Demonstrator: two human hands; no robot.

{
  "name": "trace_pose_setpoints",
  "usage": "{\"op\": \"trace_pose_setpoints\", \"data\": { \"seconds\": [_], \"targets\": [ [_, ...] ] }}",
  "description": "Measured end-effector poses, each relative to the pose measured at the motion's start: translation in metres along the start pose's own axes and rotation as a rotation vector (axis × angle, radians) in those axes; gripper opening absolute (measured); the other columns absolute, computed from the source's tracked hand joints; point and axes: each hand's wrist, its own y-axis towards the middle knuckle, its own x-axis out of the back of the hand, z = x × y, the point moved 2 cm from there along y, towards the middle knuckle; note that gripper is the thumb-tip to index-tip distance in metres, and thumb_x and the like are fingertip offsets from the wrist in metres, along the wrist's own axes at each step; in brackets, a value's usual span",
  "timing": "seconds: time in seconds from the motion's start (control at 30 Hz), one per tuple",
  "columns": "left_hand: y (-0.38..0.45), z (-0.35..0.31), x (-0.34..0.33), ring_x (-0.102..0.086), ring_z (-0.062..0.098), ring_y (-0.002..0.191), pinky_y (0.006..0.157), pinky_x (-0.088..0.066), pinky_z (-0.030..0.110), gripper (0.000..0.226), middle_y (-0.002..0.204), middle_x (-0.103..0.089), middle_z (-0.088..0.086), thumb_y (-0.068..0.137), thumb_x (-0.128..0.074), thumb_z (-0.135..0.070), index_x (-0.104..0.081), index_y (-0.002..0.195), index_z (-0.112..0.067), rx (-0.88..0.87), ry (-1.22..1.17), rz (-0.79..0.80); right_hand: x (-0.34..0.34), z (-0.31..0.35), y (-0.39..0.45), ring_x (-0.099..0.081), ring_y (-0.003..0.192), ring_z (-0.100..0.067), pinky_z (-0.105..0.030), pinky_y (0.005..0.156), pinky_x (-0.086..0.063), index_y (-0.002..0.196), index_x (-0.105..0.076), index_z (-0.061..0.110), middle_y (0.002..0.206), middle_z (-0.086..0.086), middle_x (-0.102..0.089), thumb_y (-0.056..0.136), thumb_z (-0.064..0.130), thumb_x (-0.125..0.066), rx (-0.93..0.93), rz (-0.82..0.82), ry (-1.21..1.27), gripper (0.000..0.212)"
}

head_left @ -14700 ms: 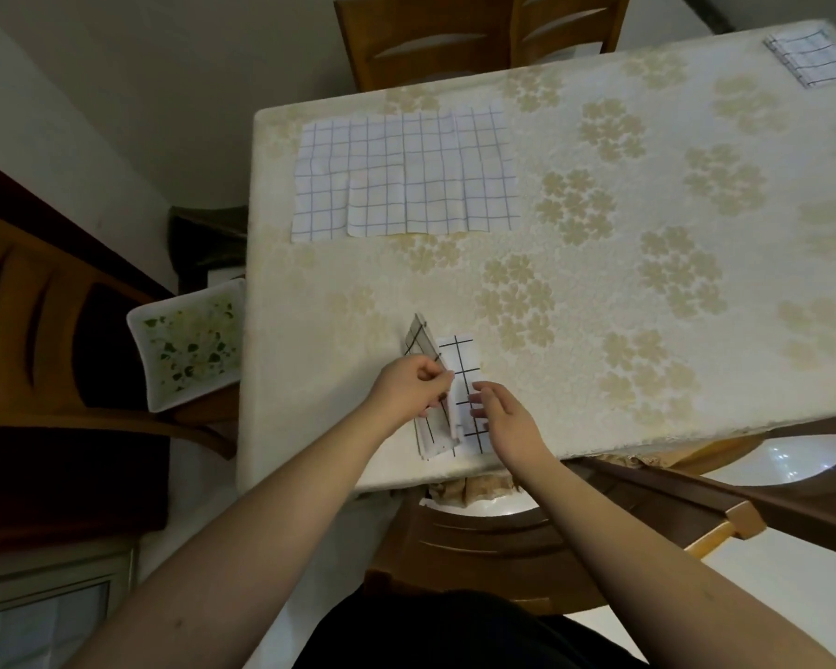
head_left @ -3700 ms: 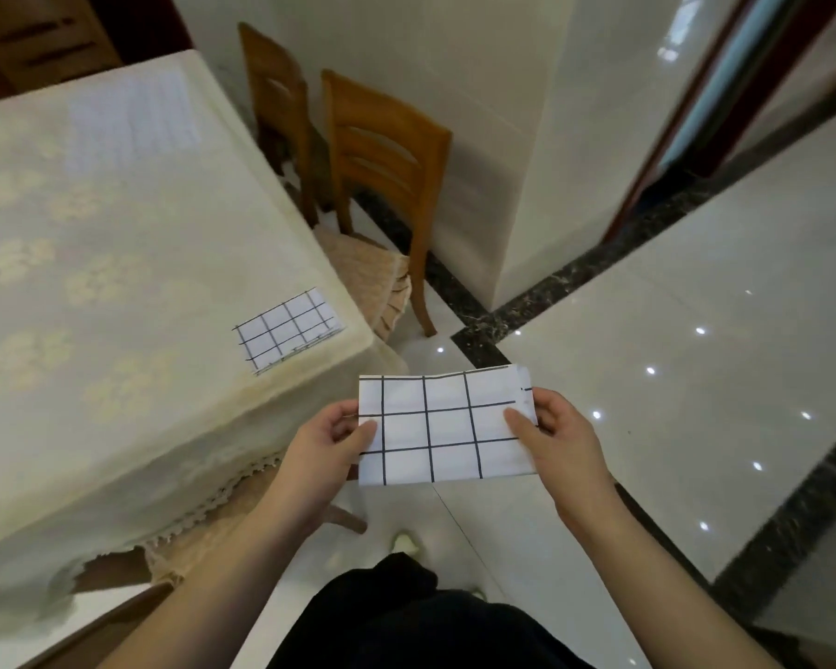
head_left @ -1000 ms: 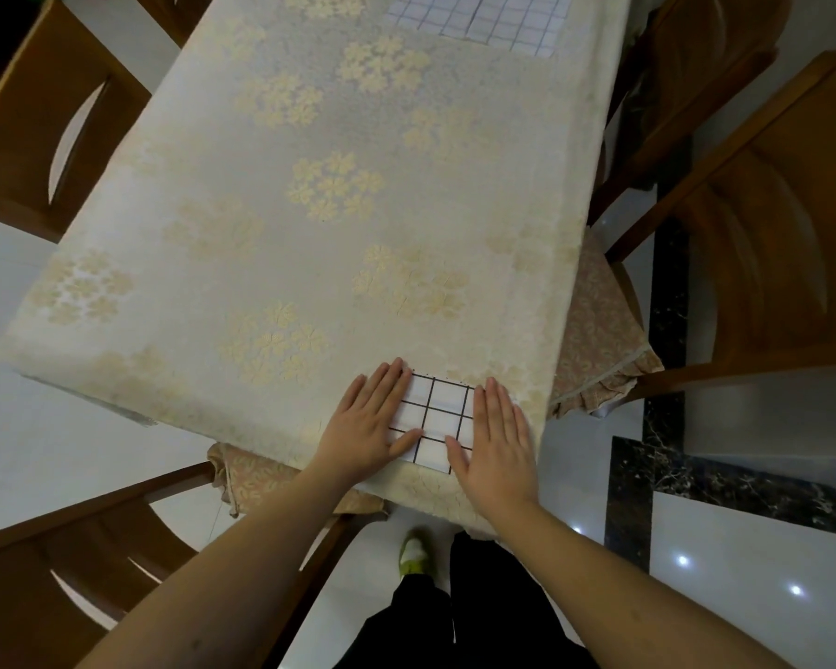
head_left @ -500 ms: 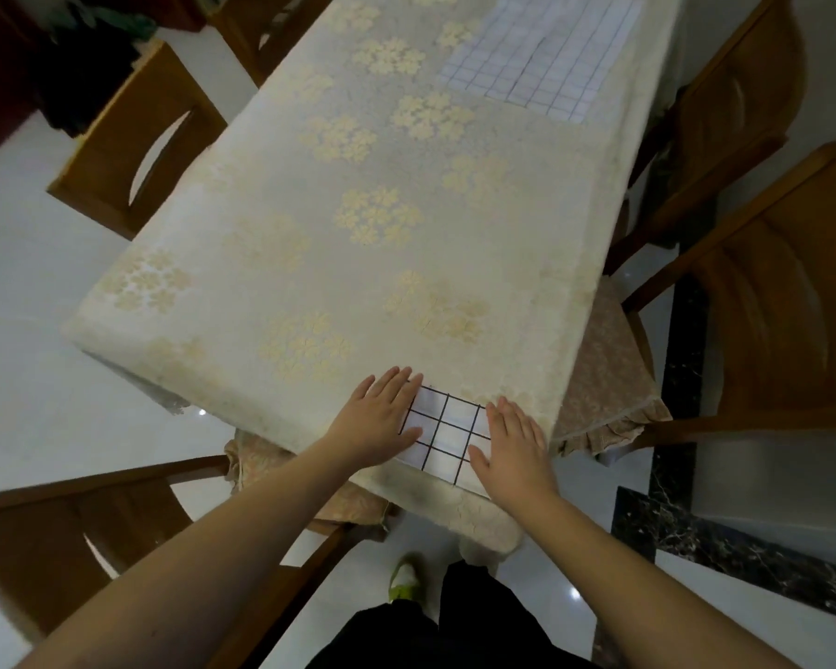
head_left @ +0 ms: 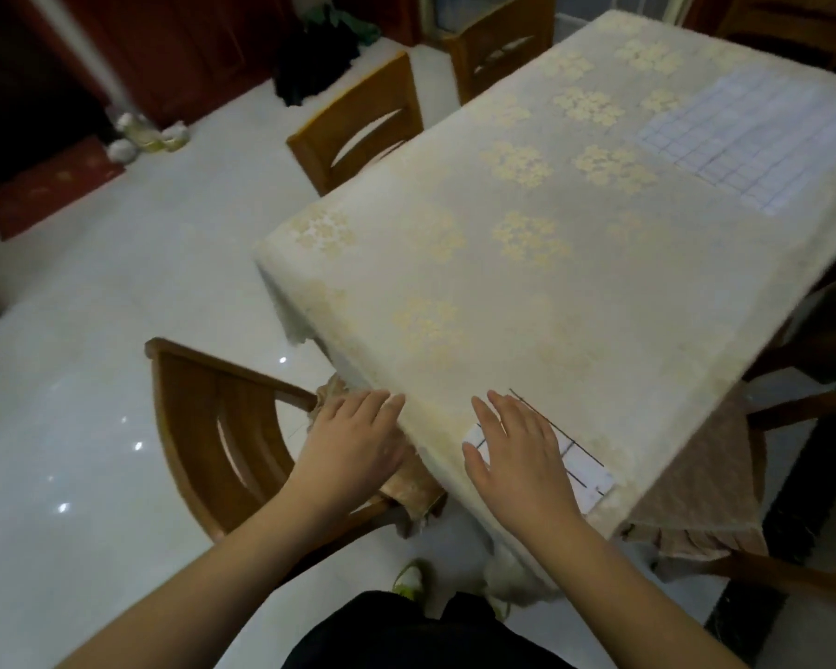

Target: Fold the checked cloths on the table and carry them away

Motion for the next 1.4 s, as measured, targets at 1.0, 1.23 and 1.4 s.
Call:
{"op": "trace_pose_setpoints", "data": {
  "seconds": [1.0,1.23,1.4],
  "targets": [
    [-0.404,0.292,-0.044,-0.008,0.018,0.151,0.123,-0.003,0.046,0.073,0.163,-0.017,-0.002,0.093,0.005,-0.057,0.001,0.156,-0.023,0.763,-0.174,-0.040,-0.152,0.468,-0.081,-0.058,0.123,-0.020,-0.047,0.107,-0.039,0.137,-0.053,0.021,0.128,0.002,-0.064,0.094,0.049,-0.030,0.708,0.044,-0.301,0.056],
    [-0.420,0.339,-0.066,-0.058,0.021,0.124,0.103,-0.046,0.047,0.062,0.130,-0.065,0.001,0.094,-0.027,-0.050,-0.051,0.140,-0.015,0.910,-0.281,-0.150,-0.175,0.520,-0.059,-0.054,0.127,-0.020,-0.046,0.117,-0.024,0.138,-0.051,0.018,0.130,0.002,-0.062,0.096,0.042,-0.028,0.795,0.045,-0.296,0.054],
    [-0.397,0.385,-0.069,-0.062,0.023,0.118,0.096,-0.052,0.047,0.058,0.123,-0.068,0.001,0.093,-0.033,-0.047,-0.056,0.135,-0.014,0.878,-0.256,-0.192,-0.193,0.544,-0.018,-0.058,0.123,-0.021,-0.046,0.114,-0.023,0.133,-0.058,0.015,0.126,-0.001,-0.065,0.094,0.040,-0.031,0.784,0.014,-0.267,0.054]
  ]
}}
